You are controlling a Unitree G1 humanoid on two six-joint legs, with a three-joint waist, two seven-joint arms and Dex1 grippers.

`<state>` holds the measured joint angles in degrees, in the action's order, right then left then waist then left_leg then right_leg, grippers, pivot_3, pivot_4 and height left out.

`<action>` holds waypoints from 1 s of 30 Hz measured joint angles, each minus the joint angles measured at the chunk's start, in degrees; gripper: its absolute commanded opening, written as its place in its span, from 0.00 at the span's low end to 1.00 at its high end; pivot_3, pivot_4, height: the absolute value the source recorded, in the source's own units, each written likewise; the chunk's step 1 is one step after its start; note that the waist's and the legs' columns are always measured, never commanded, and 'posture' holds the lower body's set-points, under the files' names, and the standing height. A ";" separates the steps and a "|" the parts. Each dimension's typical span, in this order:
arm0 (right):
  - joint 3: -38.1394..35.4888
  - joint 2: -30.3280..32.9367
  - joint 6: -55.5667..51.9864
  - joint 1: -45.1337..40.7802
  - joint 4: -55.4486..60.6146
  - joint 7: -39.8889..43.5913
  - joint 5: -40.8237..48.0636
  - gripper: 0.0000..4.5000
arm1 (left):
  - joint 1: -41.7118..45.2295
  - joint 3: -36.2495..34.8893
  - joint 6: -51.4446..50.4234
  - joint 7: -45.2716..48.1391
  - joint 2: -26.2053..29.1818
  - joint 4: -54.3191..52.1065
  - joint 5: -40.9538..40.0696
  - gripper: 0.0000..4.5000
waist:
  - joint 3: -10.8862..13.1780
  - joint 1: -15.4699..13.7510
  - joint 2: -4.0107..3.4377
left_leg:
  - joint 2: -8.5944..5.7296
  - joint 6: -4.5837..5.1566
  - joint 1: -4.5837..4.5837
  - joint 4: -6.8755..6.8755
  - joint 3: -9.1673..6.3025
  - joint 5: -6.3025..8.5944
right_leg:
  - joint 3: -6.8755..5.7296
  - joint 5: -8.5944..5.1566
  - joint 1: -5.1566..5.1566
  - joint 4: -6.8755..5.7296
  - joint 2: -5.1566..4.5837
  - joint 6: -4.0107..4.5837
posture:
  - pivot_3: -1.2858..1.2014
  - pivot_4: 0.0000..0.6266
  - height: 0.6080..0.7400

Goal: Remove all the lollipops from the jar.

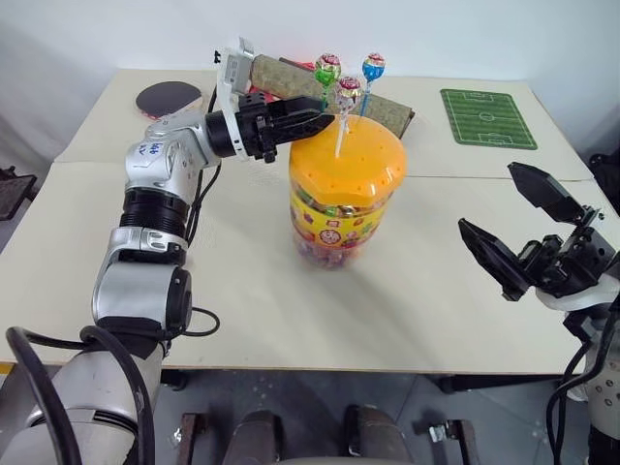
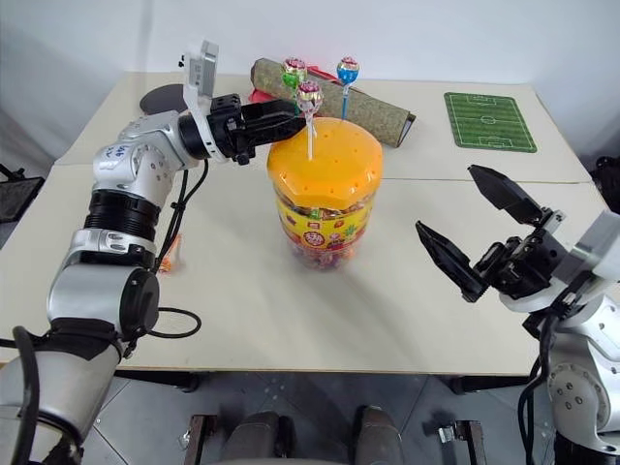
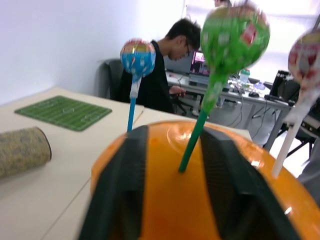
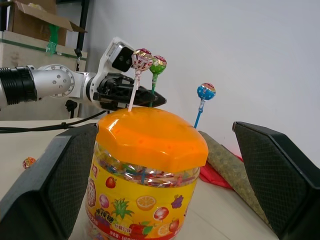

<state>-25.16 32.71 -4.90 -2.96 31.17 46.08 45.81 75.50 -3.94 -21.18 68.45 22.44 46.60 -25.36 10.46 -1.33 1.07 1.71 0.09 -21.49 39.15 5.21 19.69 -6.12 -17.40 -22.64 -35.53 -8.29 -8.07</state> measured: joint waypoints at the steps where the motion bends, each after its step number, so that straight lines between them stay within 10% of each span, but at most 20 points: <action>1: 0.05 -0.06 0.18 -0.07 -0.20 0.17 -0.13 1.00 | 0.33 -0.72 -0.12 -0.02 -0.12 0.26 -0.22 0.08 | 0.00 -0.01 0.00 | 0.00 0.00 0.00 0.00 0.00 0.00 | 0.00 0.00 0.00 0.00 0.00 0.00 | 0.52 0.24 1.00; 11: 5.66 -0.09 1.14 -7.67 -6.21 8.22 0.76 1.00 | 0.65 -13.47 -9.62 -6.81 4.57 -1.58 -8.25 0.00 | 0.02 1.39 -0.01 | 0.04 0.00 0.06 -0.06 -0.06 0.00 | -0.03 0.00 -0.01 -0.10 0.00 0.00 | 0.52 0.24 1.00; 22: 15.95 5.82 -1.18 -14.50 -19.03 31.47 -1.05 1.00 | -46.56 -6.65 -35.64 -14.11 27.81 -43.10 -3.82 0.00 | 0.24 2.09 0.15 | 0.09 0.00 0.05 0.03 -0.26 0.08 | -0.04 0.00 0.01 -0.17 -0.07 0.01 | 0.52 0.24 1.00; 30: 15.40 6.22 2.16 -13.64 -24.87 34.36 -5.26 1.00 | -62.44 -11.82 -38.29 -23.69 26.21 -54.96 -3.43 0.00 | 0.25 0.21 0.08 | 0.06 0.01 0.23 0.07 -0.55 0.08 | 0.05 -0.02 0.15 -0.14 -0.13 0.04 | 0.52 0.24 1.00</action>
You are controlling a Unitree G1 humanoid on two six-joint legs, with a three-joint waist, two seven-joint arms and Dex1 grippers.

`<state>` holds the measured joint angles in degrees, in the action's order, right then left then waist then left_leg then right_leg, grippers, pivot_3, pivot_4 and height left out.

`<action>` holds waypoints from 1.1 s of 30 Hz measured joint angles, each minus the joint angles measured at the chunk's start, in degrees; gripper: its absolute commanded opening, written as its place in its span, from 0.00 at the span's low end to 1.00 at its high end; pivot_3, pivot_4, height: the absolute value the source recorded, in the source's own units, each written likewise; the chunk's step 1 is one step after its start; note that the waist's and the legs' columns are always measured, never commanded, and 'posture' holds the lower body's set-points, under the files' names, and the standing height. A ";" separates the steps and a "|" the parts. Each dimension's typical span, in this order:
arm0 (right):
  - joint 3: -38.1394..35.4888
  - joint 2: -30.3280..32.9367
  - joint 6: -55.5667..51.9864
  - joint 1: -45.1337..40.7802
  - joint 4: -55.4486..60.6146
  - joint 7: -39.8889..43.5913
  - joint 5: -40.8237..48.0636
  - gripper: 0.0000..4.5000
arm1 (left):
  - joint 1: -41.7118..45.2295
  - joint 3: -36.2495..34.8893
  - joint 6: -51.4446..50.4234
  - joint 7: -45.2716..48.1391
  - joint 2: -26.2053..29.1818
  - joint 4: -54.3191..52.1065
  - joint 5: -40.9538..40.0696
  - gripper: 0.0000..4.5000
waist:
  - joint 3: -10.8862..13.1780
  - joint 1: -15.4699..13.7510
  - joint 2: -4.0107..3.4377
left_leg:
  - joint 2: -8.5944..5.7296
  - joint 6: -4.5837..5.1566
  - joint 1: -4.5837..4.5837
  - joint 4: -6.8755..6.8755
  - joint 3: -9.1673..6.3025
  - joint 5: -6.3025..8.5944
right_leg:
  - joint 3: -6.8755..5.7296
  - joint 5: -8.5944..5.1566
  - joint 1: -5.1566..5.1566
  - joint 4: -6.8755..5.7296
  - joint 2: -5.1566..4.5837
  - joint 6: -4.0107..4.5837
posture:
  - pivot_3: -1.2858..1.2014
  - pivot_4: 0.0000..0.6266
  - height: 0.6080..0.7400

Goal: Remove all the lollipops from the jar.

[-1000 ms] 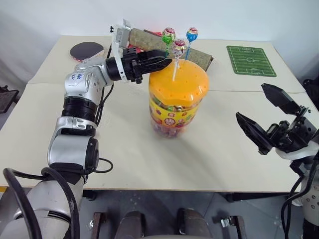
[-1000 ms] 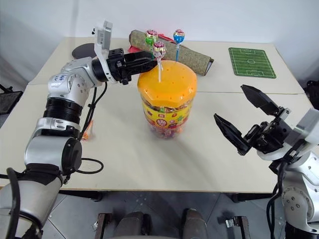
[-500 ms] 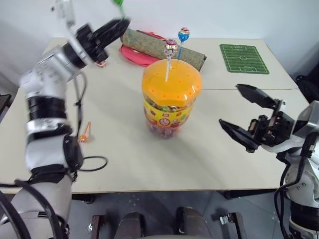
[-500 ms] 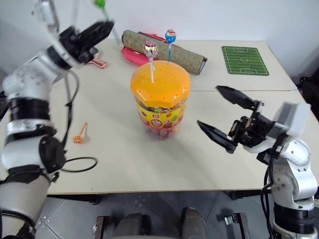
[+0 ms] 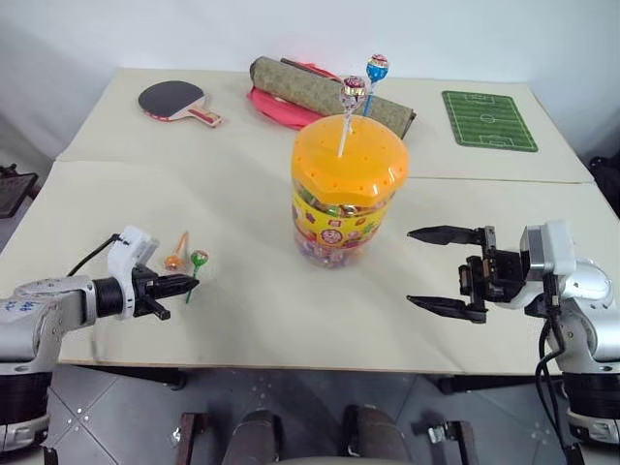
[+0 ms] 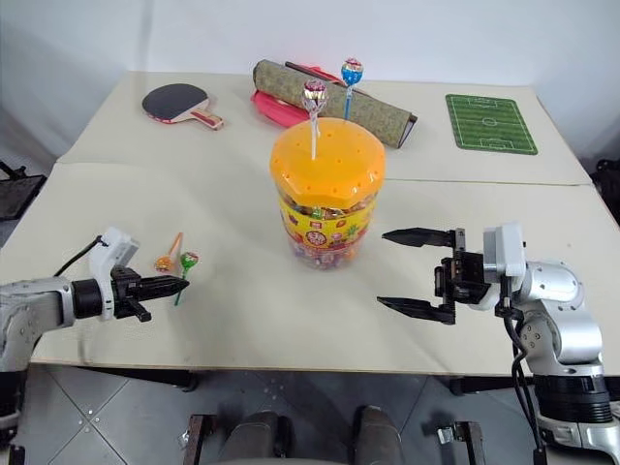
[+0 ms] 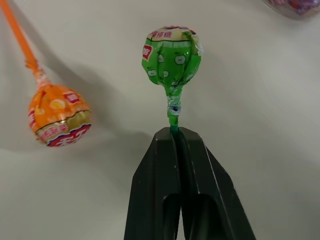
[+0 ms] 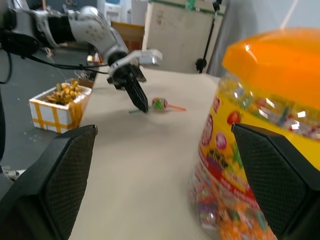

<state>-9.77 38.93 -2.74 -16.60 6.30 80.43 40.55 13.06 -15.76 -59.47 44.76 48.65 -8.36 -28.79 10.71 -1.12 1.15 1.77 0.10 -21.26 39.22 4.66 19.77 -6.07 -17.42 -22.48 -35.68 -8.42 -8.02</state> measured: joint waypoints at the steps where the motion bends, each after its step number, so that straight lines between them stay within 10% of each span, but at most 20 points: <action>1: -0.18 0.00 0.16 0.04 0.01 -0.06 -0.02 1.00 | -0.29 0.02 0.31 -0.21 0.05 0.01 0.05 0.00 | 0.00 0.00 -0.01 | 0.00 0.00 0.01 -0.02 0.00 0.00 | 0.00 0.00 -0.01 -0.02 0.00 0.00 | 0.52 0.24 1.00; 13: -4.96 0.33 -0.39 3.65 3.90 -3.67 0.69 1.00 | 3.61 3.00 3.11 7.07 8.97 2.93 -0.36 0.73 | 0.02 0.29 -0.04 | 0.03 -0.05 -0.02 -0.06 0.53 0.03 | -0.03 -0.02 -0.10 -0.02 0.04 0.03 | 0.52 0.24 1.00; 20: -14.90 -0.67 -1.01 10.83 9.15 -11.59 4.29 1.00 | 20.39 -2.97 11.49 23.72 5.36 4.46 -14.30 0.86 | 0.03 -0.47 -0.06 | -0.03 -0.05 -0.09 -0.01 0.53 0.04 | -0.10 0.00 -0.07 0.02 0.02 0.00 | 0.52 0.24 1.00; 23: -17.45 -1.67 -0.98 13.35 11.43 -14.32 5.27 1.00 | 27.25 0.17 13.42 21.88 -2.37 4.41 -15.43 0.99 | 0.01 -0.47 -0.08 | -0.04 -0.03 -0.01 0.03 0.54 0.02 | -0.08 0.00 0.00 -0.04 0.03 0.00 | 0.52 0.24 1.00; 33: -21.03 -5.69 -0.96 15.45 20.43 -24.36 9.37 1.00 | 45.25 12.86 21.54 12.81 -17.53 16.51 -5.83 0.99 | 0.02 -0.26 -0.07 | -0.05 -0.01 -0.03 0.06 0.63 0.01 | -0.02 0.01 -0.05 -0.02 0.07 -0.02 | 0.52 0.24 1.00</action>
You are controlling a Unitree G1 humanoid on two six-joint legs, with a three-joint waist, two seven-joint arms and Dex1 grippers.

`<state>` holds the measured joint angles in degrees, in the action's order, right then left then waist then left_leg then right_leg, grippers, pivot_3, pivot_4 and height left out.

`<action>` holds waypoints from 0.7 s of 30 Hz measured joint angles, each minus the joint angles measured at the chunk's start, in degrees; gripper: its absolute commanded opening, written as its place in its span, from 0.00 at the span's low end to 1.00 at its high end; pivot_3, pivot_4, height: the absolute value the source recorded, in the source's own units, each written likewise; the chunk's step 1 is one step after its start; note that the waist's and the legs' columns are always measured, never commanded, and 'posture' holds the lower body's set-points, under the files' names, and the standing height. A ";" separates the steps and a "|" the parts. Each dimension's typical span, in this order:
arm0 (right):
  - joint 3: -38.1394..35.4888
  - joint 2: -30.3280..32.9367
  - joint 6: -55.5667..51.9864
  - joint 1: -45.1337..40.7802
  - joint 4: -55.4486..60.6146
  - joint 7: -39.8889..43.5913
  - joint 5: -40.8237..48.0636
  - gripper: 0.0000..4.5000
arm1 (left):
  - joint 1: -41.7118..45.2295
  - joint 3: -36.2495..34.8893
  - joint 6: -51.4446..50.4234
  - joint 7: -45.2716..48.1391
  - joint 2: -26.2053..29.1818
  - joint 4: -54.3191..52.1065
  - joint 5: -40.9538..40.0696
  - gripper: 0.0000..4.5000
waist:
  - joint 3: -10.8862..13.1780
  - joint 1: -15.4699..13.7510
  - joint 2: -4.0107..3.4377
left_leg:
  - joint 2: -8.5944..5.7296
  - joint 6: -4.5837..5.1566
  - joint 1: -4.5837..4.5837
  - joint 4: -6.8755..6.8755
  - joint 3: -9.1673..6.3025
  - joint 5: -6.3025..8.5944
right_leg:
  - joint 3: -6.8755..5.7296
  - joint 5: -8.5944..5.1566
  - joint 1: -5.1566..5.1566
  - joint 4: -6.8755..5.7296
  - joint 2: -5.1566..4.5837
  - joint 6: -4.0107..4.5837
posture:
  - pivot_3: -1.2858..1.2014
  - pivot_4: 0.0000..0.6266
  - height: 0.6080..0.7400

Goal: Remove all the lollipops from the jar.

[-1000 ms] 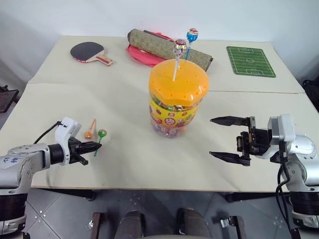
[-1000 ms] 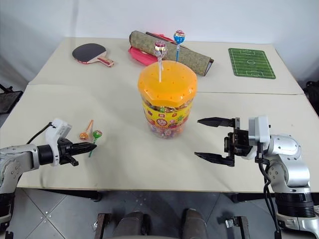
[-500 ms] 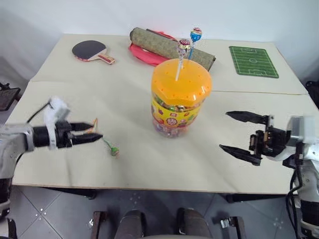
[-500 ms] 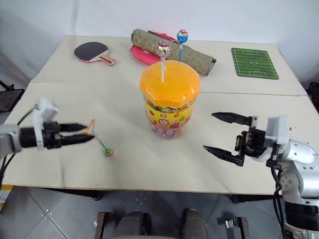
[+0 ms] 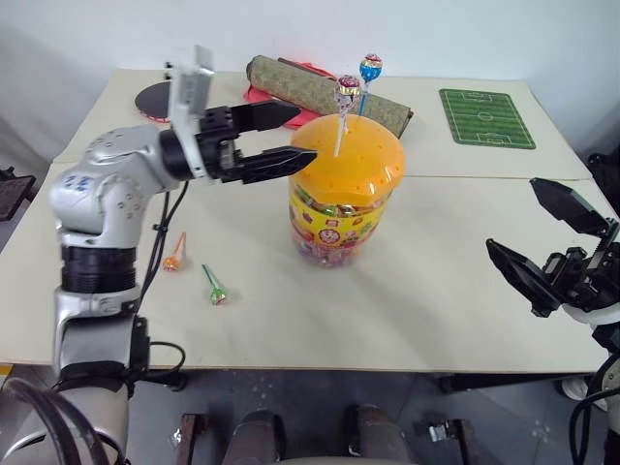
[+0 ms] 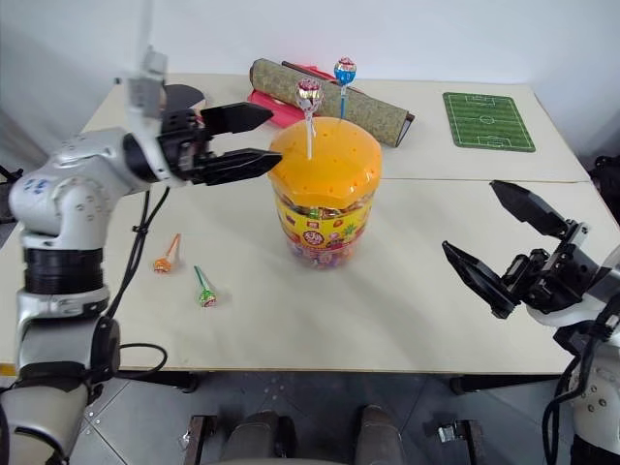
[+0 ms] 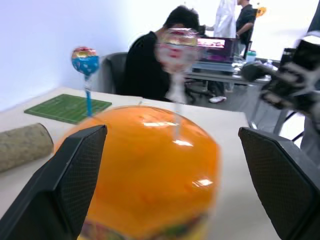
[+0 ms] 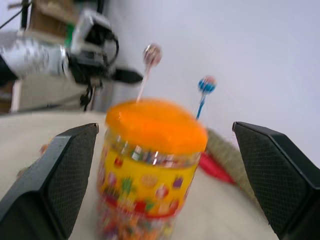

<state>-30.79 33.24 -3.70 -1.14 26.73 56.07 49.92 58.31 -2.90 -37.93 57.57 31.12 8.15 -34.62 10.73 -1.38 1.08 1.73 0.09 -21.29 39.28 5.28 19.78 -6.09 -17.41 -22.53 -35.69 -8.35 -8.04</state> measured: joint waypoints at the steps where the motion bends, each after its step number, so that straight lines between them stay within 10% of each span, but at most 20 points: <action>1: 0.23 -0.12 0.02 0.03 0.55 -0.46 0.01 1.00 | 0.49 0.70 0.51 -0.09 -0.99 1.10 0.67 0.99 | 0.00 0.01 0.00 | 0.00 0.00 0.00 0.00 0.00 0.00 | 0.00 0.00 0.00 0.00 0.00 0.00 | 0.52 0.24 1.00; 9: 1.19 -0.79 0.08 0.72 3.98 -2.30 -0.03 1.00 | 0.76 1.61 -2.59 2.00 -2.54 0.45 -1.40 0.88 | 0.00 0.02 0.00 | 0.02 0.00 -0.03 -0.02 -0.02 0.00 | -0.01 0.00 -0.03 0.00 0.01 0.00 | 0.52 0.24 1.00; 21: 3.37 -0.78 0.91 1.74 4.20 -1.82 -1.53 1.00 | 4.15 1.56 -1.91 0.17 -7.47 2.24 -0.88 0.07 | 0.00 0.08 0.01 | 0.01 0.03 -0.04 0.01 -0.06 0.00 | -0.02 0.02 0.01 0.05 0.02 -0.03 | 0.52 0.24 1.00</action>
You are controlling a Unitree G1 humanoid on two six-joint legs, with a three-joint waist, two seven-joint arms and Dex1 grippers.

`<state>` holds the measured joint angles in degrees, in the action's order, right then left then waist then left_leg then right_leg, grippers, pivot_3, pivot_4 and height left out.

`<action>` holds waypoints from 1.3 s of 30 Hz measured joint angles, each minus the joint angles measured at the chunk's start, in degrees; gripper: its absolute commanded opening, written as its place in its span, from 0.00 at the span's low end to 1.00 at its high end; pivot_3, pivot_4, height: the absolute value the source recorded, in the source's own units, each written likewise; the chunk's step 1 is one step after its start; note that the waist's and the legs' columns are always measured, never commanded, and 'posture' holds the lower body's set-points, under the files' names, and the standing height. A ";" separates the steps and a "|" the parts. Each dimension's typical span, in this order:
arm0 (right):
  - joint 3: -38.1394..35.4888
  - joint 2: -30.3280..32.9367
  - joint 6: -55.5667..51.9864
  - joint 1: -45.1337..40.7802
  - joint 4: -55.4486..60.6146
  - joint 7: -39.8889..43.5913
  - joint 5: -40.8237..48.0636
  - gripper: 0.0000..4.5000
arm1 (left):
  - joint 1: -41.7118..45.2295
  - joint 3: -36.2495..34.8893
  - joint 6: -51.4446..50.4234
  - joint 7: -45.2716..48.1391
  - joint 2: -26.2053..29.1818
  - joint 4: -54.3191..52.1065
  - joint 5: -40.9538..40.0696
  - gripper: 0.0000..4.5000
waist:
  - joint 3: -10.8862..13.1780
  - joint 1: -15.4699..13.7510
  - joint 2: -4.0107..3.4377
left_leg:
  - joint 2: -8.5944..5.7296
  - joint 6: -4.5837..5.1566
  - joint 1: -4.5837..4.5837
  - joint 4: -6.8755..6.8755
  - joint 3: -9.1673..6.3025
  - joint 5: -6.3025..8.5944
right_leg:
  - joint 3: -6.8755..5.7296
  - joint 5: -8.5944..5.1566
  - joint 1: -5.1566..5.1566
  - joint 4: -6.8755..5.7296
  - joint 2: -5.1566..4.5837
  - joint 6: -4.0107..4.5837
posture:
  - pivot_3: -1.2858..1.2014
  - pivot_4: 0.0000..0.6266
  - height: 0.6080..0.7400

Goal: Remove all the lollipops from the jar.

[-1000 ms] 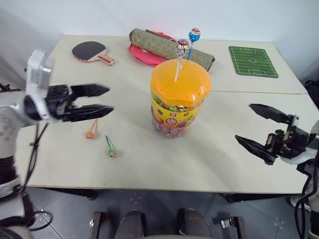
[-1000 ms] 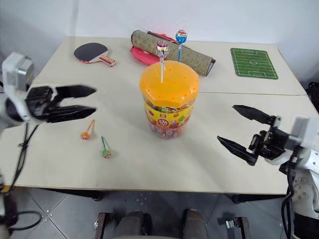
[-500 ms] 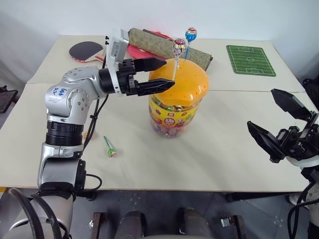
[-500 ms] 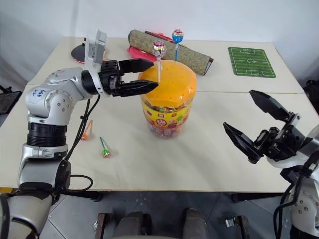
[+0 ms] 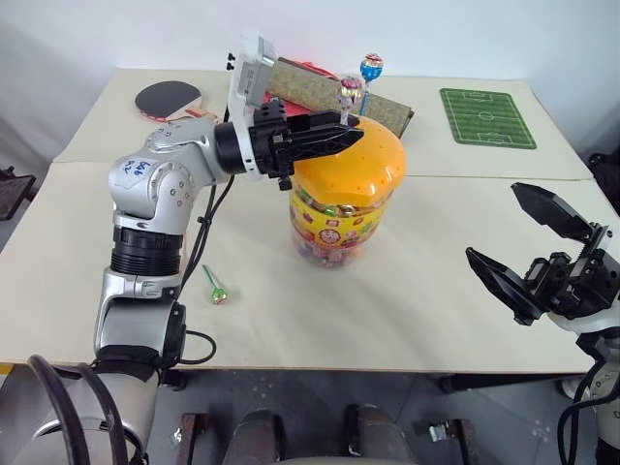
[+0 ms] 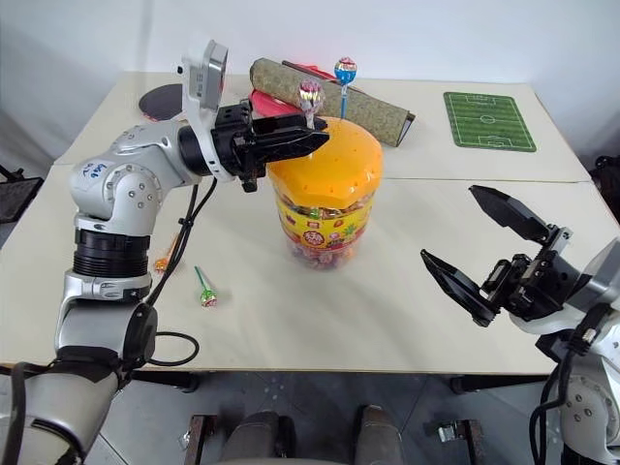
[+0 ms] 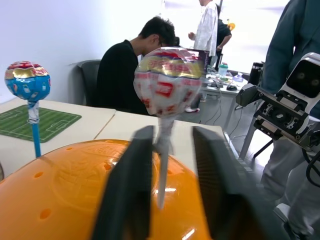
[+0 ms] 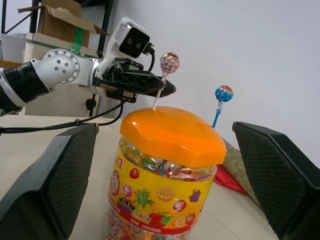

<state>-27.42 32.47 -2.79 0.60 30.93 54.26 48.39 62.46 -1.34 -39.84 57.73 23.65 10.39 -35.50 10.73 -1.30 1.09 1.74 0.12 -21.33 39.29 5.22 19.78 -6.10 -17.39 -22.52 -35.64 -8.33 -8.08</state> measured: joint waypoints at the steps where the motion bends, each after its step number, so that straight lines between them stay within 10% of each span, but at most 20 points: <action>1: 0.32 0.00 -0.01 -0.19 0.00 0.00 0.00 1.00 | 0.00 -0.54 -0.04 -0.04 -0.12 0.31 -0.35 0.01 | 0.00 -0.05 0.00 | 0.00 0.00 0.00 0.00 0.00 0.00 | 0.00 0.00 0.00 0.00 0.00 0.00 | 0.52 0.24 1.00; 11: 9.40 2.65 -2.09 -12.04 -4.14 6.66 0.60 1.00 | -1.79 -16.54 -8.40 -7.13 5.98 3.09 -12.18 0.01 | 0.00 1.14 0.00 | 0.03 -0.01 0.04 -0.02 -0.08 0.00 | -0.02 0.00 0.00 -0.09 -0.01 0.00 | 0.52 0.24 1.00; 19: 18.37 7.81 -3.87 -20.90 -17.37 22.05 -3.39 1.00 | -35.46 -20.46 -20.52 -8.57 27.30 -12.27 -11.07 0.01 | 0.03 2.10 0.01 | 0.07 -0.03 0.05 -0.19 -0.11 0.04 | 0.00 0.00 -0.10 -0.06 -0.06 0.01 | 0.52 0.24 1.00; 31: 19.85 10.00 -3.16 -20.57 -22.31 24.94 -10.75 1.00 | -62.00 -22.74 -22.07 -17.50 27.39 -24.09 -5.00 0.01 | 0.02 0.06 0.00 | 0.05 -0.04 0.08 -0.11 -0.09 0.05 | 0.02 -0.03 -0.04 0.01 -0.16 0.06 | 0.52 0.24 1.00; 39: 19.66 9.97 -4.83 -20.57 -21.59 22.64 -10.65 1.00 | -57.80 -20.94 -19.39 -17.76 27.06 -22.69 -3.39 0.48 | 0.02 0.10 -0.01 | 0.05 -0.04 0.07 -0.11 0.04 0.05 | 0.00 -0.03 -0.06 -0.01 -0.15 0.07 | 0.52 0.24 1.00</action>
<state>-7.76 42.44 -7.62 -19.97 9.34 76.89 37.74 4.66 -22.28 -59.23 39.97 50.70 -12.30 -38.89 10.75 -1.19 1.08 1.79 0.08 -21.26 39.18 5.26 19.83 -6.10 -17.43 -22.58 -35.65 -8.48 -8.01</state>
